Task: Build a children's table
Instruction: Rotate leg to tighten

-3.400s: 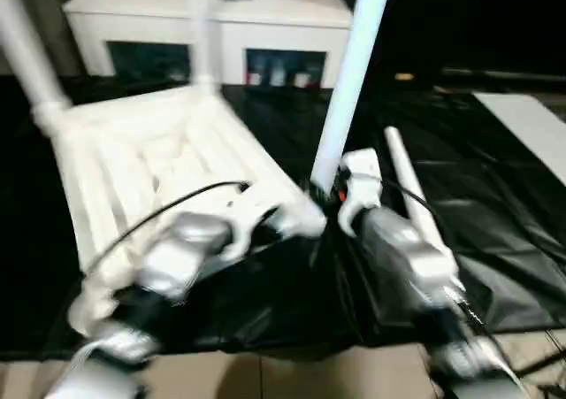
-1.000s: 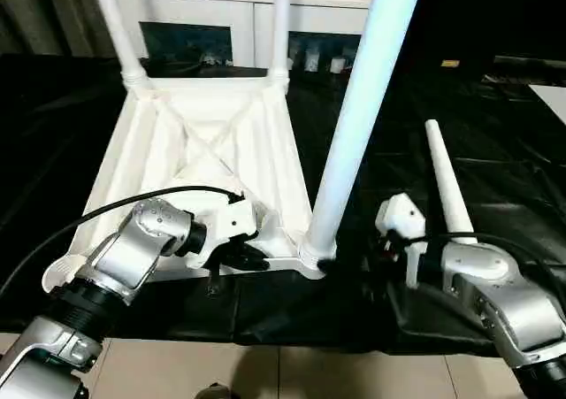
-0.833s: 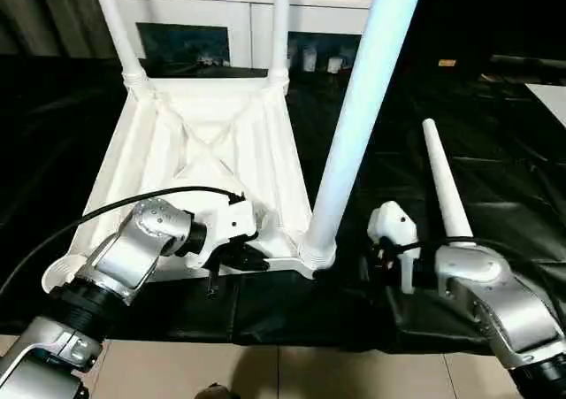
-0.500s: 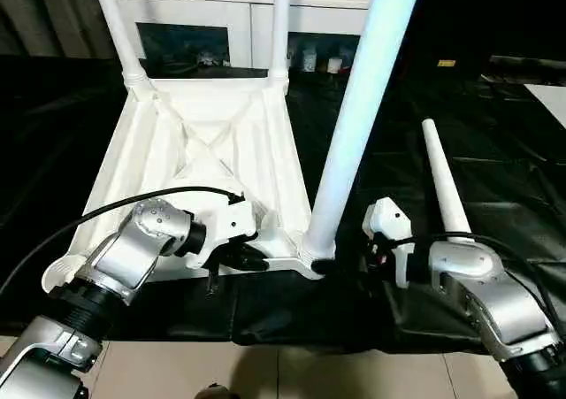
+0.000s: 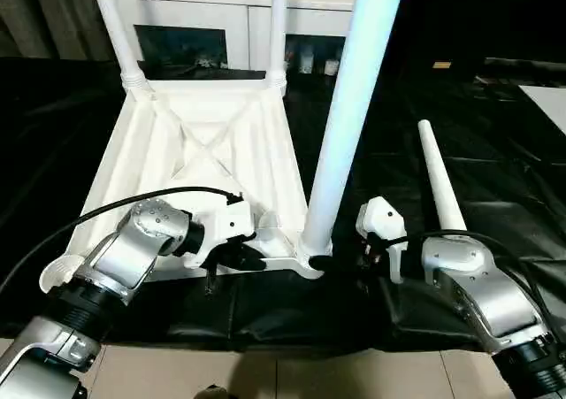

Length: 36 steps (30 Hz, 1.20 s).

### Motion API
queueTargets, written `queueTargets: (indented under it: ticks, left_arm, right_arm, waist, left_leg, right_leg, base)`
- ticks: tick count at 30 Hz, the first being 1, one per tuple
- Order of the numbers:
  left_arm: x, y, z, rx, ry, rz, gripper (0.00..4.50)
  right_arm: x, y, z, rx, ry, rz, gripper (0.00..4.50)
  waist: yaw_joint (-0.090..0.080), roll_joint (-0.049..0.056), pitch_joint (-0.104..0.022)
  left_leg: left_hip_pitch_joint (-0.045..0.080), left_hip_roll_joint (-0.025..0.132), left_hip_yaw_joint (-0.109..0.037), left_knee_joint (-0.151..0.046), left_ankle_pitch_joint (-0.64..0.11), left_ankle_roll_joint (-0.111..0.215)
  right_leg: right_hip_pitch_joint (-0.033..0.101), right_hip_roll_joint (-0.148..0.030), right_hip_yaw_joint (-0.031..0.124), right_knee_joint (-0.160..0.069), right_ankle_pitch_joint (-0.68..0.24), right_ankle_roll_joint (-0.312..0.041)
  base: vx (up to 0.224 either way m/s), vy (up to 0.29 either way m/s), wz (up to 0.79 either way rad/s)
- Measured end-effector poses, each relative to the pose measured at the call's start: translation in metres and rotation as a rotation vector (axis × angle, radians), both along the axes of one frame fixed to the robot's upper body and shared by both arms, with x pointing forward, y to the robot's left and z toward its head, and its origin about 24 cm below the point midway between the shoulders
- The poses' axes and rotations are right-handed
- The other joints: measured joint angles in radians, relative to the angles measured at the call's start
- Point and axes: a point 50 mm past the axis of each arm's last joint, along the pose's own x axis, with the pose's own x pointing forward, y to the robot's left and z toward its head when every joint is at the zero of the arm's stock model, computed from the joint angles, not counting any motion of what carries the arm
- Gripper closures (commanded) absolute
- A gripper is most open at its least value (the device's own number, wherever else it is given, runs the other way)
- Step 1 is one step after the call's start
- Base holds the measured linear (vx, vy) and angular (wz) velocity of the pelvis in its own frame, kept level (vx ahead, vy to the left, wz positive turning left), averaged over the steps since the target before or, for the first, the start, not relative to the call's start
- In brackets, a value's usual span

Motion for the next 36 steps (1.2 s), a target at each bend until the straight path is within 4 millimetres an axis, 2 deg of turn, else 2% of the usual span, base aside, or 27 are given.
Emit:
queueTargets:
  ticks: [4, 10, 14, 17, 25, 26, 32, 36]
  left_arm:
    - [0.005, -0.002, -0.003, -0.021, -0.007, 0.088, 4.50]
    - [0.015, -0.024, -0.012, -0.110, 0.000, 0.313, 4.50]
    - [0.032, -0.058, -0.016, -0.159, -0.007, 0.557, 4.50]
    - [0.034, -0.074, -0.018, -0.168, -0.025, 0.618, 4.50]
    - [0.037, -0.077, -0.017, -0.135, -0.099, 0.606, 4.50]
    - [0.038, -0.076, -0.017, -0.133, -0.101, 0.606, 4.50]
    - [0.038, -0.071, -0.015, -0.129, -0.116, 0.581, 4.50]
    - [0.037, -0.062, -0.012, -0.120, -0.134, 0.549, 4.50]
  right_arm:
    - [0.006, 0.005, -0.008, 0.064, 0.023, -0.127, 1.91]
    - [0.025, 0.010, -0.019, 0.151, 0.053, -0.459, 1.91]
    - [0.052, 0.035, -0.023, 0.203, 0.062, -0.794, 1.93]
    - [0.060, 0.045, -0.022, 0.214, 0.064, -0.894, 1.99]
    - [0.066, 0.048, -0.020, 0.222, 0.047, -0.921, 1.99]
    - [0.065, 0.048, -0.020, 0.227, 0.047, -0.918, 1.43]
    - [0.052, 0.040, -0.034, 0.268, 0.107, -0.906, 0.94]
    - [0.047, 0.030, -0.025, 0.264, 0.067, -0.854, 0.49]
  waist:
    - [-0.005, -0.005, -0.003]
    - [-0.042, -0.008, -0.002]
    - [-0.059, -0.009, -0.003]
    - [-0.059, -0.009, -0.004]
    - [-0.054, -0.009, -0.005]
    - [-0.054, -0.009, -0.005]
    - [-0.053, -0.007, -0.003]
    - [-0.050, -0.006, -0.001]
  left_leg:
    - [0.004, 0.001, 0.000, 0.000, 0.001, -0.002]
    - [0.012, 0.001, -0.001, 0.001, 0.002, -0.004]
    - [0.013, 0.000, -0.002, 0.000, 0.003, -0.005]
    - [0.014, 0.000, -0.003, -0.001, 0.002, -0.005]
    - [0.014, 0.000, -0.004, -0.004, 0.002, -0.005]
    - [0.014, 0.000, -0.004, -0.004, 0.002, -0.005]
    - [0.009, 0.000, -0.004, -0.005, 0.002, -0.005]
    - [0.005, 0.001, -0.004, -0.005, 0.003, -0.005]
  right_leg:
    - [0.001, 0.001, 0.001, 0.003, 0.001, -0.001]
    - [0.005, 0.000, 0.000, 0.002, 0.002, -0.003]
    - [0.003, 0.001, 0.000, 0.003, 0.003, -0.004]
    - [0.004, 0.002, 0.000, 0.002, 0.004, -0.004]
    - [0.004, 0.002, -0.001, 0.000, 0.005, -0.004]
    - [0.003, 0.002, -0.001, 0.000, 0.005, -0.004]
    - [-0.002, 0.002, -0.001, -0.001, 0.006, -0.004]
    - [-0.006, 0.003, -0.001, -0.001, 0.007, -0.003]
  base:
    - [0.000, 0.000, 0.00]
    - [0.000, 0.000, 0.00]
    - [0.000, 0.000, 0.00]
    - [0.000, 0.000, 0.00]
    - [0.000, 0.000, 0.00]
    - [0.000, 0.000, 0.00]
    - [0.000, 0.000, 0.00]
    - [0.000, 0.000, 0.00]
